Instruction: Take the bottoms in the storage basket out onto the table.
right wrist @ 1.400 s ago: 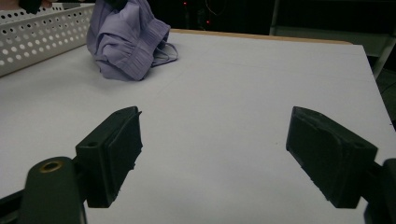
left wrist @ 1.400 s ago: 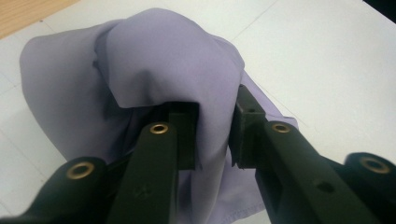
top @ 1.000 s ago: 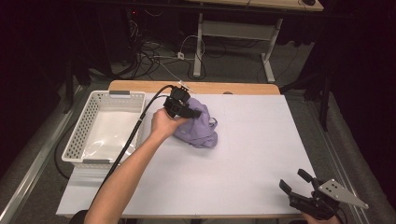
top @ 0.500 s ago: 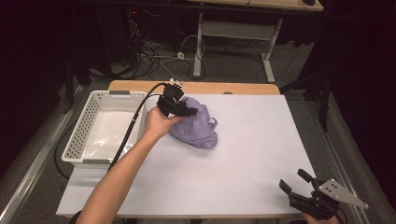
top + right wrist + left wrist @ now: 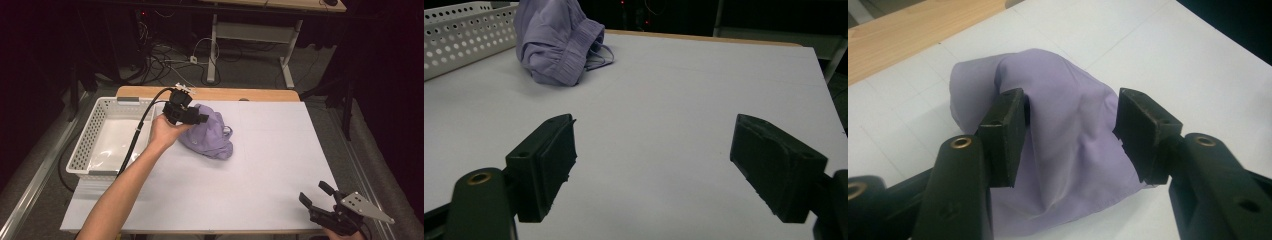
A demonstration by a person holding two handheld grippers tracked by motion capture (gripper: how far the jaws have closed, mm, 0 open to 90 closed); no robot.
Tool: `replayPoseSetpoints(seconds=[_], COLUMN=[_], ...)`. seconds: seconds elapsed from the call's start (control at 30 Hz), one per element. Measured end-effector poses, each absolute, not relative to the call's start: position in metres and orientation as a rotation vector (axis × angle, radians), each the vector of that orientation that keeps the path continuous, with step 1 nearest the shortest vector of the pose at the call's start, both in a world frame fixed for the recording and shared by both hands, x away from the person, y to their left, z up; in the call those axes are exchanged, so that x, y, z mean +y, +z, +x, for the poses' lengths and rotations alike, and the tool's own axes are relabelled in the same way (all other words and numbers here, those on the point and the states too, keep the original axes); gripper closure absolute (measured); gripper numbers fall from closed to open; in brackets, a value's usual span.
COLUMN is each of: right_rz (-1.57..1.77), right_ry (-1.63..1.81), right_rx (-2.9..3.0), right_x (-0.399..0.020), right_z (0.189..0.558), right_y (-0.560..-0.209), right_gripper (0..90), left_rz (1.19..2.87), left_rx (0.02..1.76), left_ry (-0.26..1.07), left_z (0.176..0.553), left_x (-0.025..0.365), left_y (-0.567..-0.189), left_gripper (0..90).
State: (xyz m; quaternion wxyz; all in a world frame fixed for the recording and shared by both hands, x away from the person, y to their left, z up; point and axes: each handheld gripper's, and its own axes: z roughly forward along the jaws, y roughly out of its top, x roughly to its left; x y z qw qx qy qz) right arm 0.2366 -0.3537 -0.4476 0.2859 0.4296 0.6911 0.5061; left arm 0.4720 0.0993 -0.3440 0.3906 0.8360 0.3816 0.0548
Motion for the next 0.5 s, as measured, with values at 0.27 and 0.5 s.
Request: replayPoseSetpoints(seconds=[0.27, 0.5], right_rz=[1.147, 1.149], right_ry=[1.351, 1.351], right_rx=[1.849, 1.848], right_x=[-0.354, -0.354], right_z=[0.236, 0.237], right_y=[-0.447, -0.448], right_gripper=[19.2, 19.3], left_rz=[2.130, 2.122], left_rx=[0.949, 0.950], left_ry=[0.171, 0.173], left_z=[0.464, 0.462], left_x=[0.106, 0.111], left_y=[-0.338, -0.336], left_gripper=[44.4, 44.5])
